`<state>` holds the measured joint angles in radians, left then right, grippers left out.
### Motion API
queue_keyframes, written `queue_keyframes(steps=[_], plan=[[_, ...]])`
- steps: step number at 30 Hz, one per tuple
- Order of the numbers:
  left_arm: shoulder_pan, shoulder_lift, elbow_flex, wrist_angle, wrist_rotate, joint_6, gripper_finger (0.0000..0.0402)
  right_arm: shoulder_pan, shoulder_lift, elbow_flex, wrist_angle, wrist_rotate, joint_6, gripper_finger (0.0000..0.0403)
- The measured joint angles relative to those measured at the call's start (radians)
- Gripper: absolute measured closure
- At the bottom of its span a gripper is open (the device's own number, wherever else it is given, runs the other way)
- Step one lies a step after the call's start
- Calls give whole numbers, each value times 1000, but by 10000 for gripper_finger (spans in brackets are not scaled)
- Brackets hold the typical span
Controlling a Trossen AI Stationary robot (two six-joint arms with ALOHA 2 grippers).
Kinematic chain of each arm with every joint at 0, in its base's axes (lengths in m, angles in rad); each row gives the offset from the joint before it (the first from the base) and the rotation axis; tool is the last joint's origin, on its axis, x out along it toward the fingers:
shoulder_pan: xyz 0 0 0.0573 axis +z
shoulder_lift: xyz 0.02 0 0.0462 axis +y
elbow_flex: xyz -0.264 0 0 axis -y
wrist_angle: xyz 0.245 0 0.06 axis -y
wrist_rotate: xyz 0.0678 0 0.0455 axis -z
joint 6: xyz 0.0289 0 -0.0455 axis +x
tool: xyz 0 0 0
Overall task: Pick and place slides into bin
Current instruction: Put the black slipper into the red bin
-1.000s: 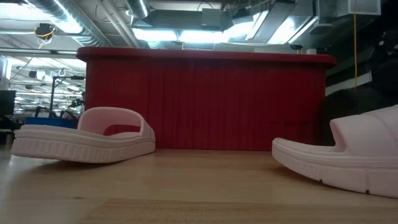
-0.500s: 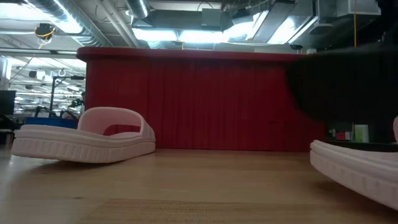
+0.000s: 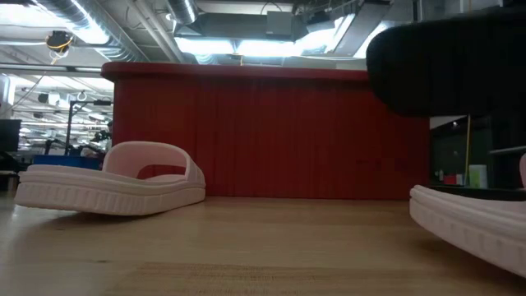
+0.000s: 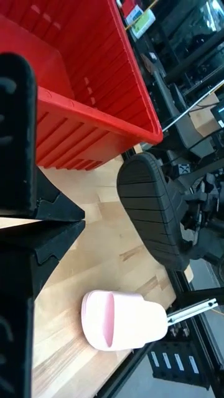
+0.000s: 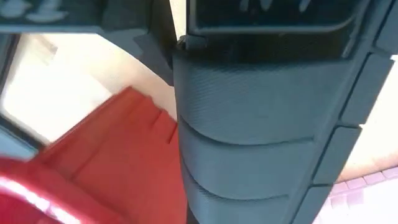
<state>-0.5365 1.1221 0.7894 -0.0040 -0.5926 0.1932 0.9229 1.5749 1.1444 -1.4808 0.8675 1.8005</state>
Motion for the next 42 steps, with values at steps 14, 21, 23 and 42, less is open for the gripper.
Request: queue_keyframes(steps=[14,21,23,42], plan=[[0,0,0,8,-12,-34,400,-155,0,213,-41,123,-422,386],[0,0,0,80,-21,-8,399,-220,0,290,-35,178,-578,386],[0,0,0,134,-18,32,400,-235,0,299,-31,186,-606,386],[71,33,1,398,-18,130,342,-372,0,305,319,339,-1052,386]])
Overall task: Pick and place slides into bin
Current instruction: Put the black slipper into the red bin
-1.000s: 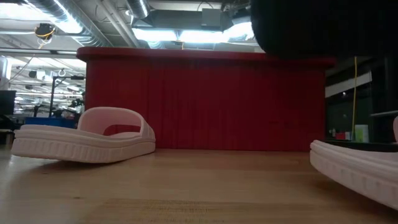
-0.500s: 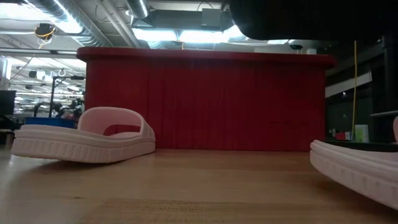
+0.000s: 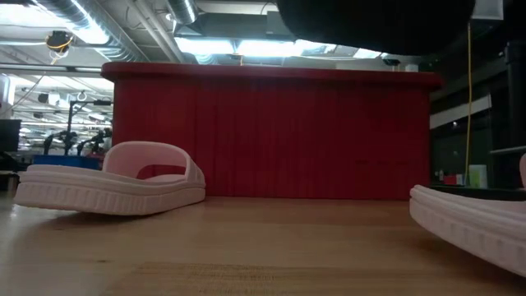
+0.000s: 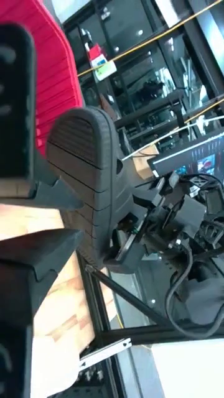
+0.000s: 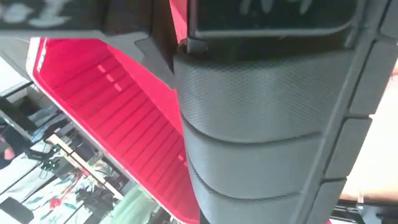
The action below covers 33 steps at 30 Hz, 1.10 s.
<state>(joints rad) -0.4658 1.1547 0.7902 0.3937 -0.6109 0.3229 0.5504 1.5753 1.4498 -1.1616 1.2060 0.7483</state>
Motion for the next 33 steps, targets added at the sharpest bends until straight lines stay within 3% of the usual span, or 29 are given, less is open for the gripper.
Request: queue_keyframes(steps=[5,12,21,33], plan=[[14,63,5,107,1,78,290,-41,0,0,138,7,-176,386],[16,187,153,106,-97,156,244,-87,0,0,334,10,-403,386],[26,334,286,104,-142,301,239,-97,0,0,481,100,-561,386],[83,446,392,112,-137,334,239,-97,0,0,517,113,-574,386]])
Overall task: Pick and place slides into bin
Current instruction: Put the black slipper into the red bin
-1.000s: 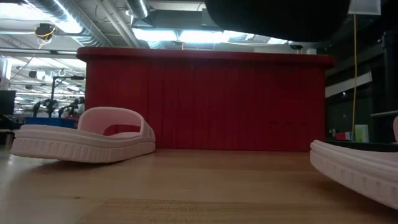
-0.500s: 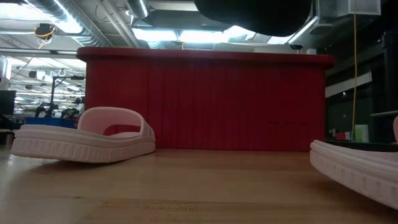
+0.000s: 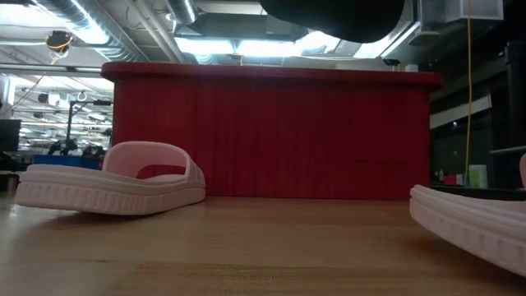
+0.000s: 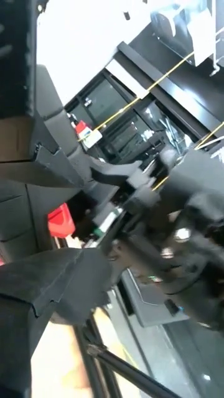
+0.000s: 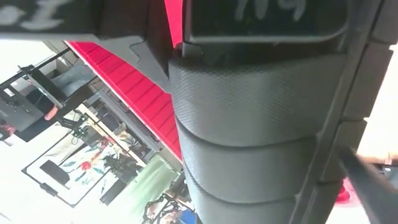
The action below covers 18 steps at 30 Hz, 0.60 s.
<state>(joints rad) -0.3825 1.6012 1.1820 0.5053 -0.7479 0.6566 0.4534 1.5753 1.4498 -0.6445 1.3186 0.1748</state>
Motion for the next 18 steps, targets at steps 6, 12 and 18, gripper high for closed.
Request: queue_keyframes(steps=[6,12,18], plan=[[37,12,0,0,-14,3,236,0,0,0,3,6,-1,386],[49,12,0,1,-13,5,236,2,0,0,5,8,-1,386],[49,12,0,1,-17,37,235,8,0,0,6,4,0,386]])
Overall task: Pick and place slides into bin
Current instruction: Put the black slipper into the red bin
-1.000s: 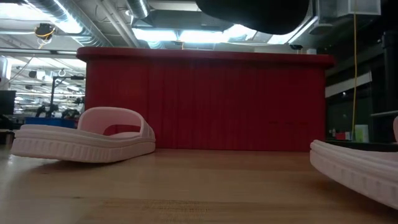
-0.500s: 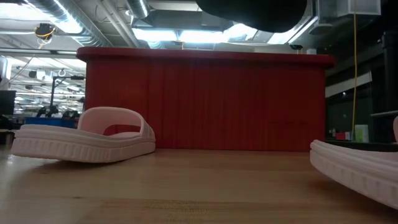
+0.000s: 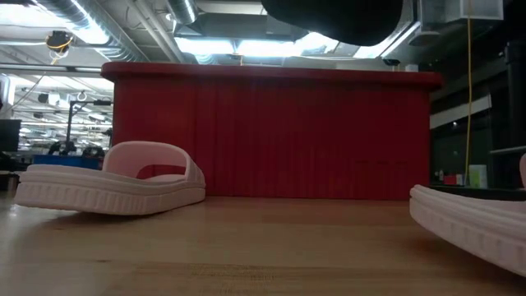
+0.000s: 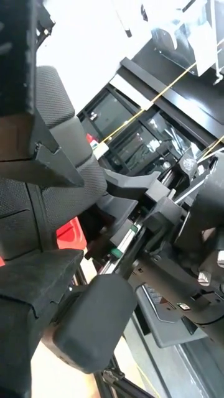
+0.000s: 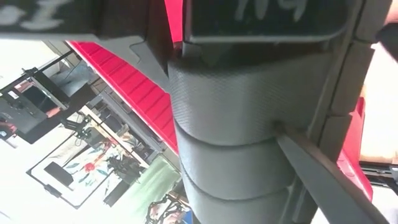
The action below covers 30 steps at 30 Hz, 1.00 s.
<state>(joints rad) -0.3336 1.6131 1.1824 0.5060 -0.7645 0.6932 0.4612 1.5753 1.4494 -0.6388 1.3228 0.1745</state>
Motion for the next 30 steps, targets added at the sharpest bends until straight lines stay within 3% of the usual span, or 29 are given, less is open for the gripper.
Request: queue_keyframes(steps=[24,30], plan=[[-43,0,11,14,20,-146,235,9,0,0,46,16,0,386],[-80,0,11,14,-49,-115,235,7,0,0,45,44,-1,386]])
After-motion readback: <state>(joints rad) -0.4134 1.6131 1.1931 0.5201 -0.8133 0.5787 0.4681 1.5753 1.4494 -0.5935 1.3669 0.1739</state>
